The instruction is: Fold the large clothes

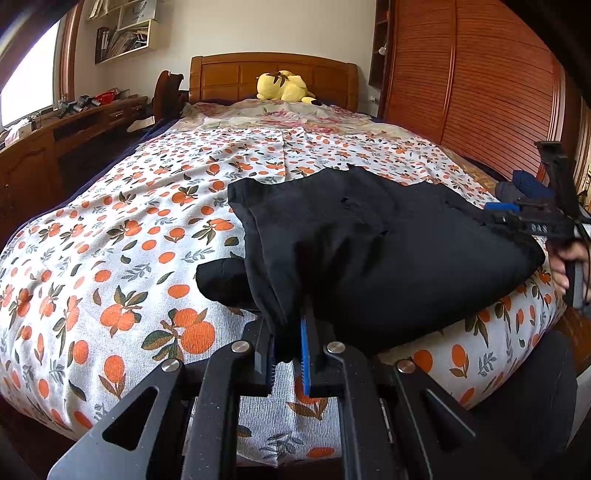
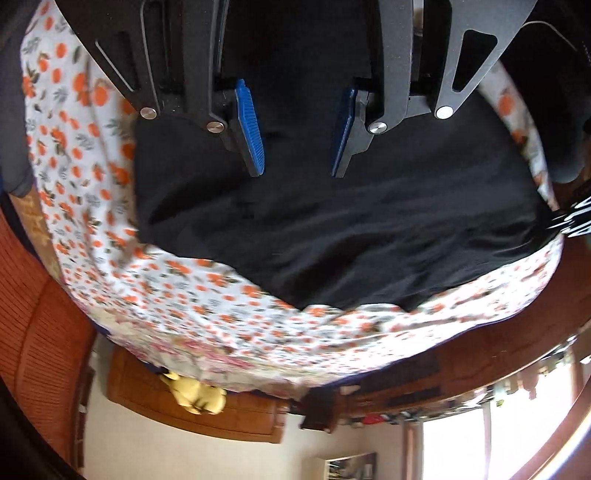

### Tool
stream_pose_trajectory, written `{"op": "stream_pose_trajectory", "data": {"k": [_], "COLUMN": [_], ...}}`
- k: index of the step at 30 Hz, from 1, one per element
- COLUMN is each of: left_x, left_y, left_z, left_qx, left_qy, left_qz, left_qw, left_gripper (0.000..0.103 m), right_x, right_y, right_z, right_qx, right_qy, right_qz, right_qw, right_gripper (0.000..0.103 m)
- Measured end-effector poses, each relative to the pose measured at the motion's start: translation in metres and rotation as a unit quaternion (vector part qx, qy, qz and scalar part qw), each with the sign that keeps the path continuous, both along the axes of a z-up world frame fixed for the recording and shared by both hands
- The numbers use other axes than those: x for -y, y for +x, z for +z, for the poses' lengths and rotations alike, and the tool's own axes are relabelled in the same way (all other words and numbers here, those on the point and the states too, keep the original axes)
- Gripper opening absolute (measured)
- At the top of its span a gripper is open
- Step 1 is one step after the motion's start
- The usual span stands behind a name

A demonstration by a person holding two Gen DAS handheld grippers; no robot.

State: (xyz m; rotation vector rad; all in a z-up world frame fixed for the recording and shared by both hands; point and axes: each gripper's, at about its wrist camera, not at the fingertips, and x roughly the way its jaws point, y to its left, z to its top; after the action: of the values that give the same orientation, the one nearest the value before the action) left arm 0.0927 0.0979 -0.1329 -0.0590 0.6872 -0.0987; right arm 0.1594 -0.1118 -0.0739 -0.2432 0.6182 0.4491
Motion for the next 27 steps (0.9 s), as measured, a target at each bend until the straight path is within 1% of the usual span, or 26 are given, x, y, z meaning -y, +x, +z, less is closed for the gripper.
{"op": "stream_pose_trajectory", "data": {"k": [3,6,10,12,14,16,20,27], "left_x": [0.001,0.001,0.001,0.001,0.001,0.001,0.002,0.007], "left_y": [0.000,0.000,0.000,0.000,0.000,-0.001,-0.001,-0.001], "left_z": [0.000,-0.001,-0.001,-0.001,-0.001,-0.001,-0.002,0.004], "left_qx": [0.000,-0.001,-0.001,0.000,-0.001,0.000,0.000,0.001], "left_qy": [0.000,0.000,0.001,0.000,0.000,-0.001,-0.002,0.008], "left_qz": [0.003,0.005,0.004,0.004,0.004,0.003,0.000,-0.003], "left_qw": [1.0000,1.0000,1.0000,1.0000,1.0000,1.0000,1.0000,1.0000], "left_gripper": [0.010,0.010,0.010,0.010,0.010,0.010,0.010,0.010], "right_x": [-0.007,-0.012,-0.018,-0.023,-0.025,-0.027,-0.036,-0.039], "right_y": [-0.014,-0.017,-0.026,-0.036,-0.036,-0.032,-0.030,-0.027], "right_z": [-0.005,-0.013,-0.021,-0.020,-0.026,-0.037,-0.048,-0.054], "right_qx": [-0.002,-0.008,-0.006,0.001,0.001,-0.008,-0.009,-0.003], "right_qy": [0.011,0.017,0.008,0.000,-0.002,-0.006,-0.029,-0.025], "right_qz": [0.022,0.032,0.038,0.033,0.028,0.024,0.030,0.027], "right_qw": [1.000,0.999,0.999,0.999,1.000,1.000,0.999,0.999], "right_gripper": [0.038,0.038,0.038,0.041,0.046,0.049,0.050,0.050]}}
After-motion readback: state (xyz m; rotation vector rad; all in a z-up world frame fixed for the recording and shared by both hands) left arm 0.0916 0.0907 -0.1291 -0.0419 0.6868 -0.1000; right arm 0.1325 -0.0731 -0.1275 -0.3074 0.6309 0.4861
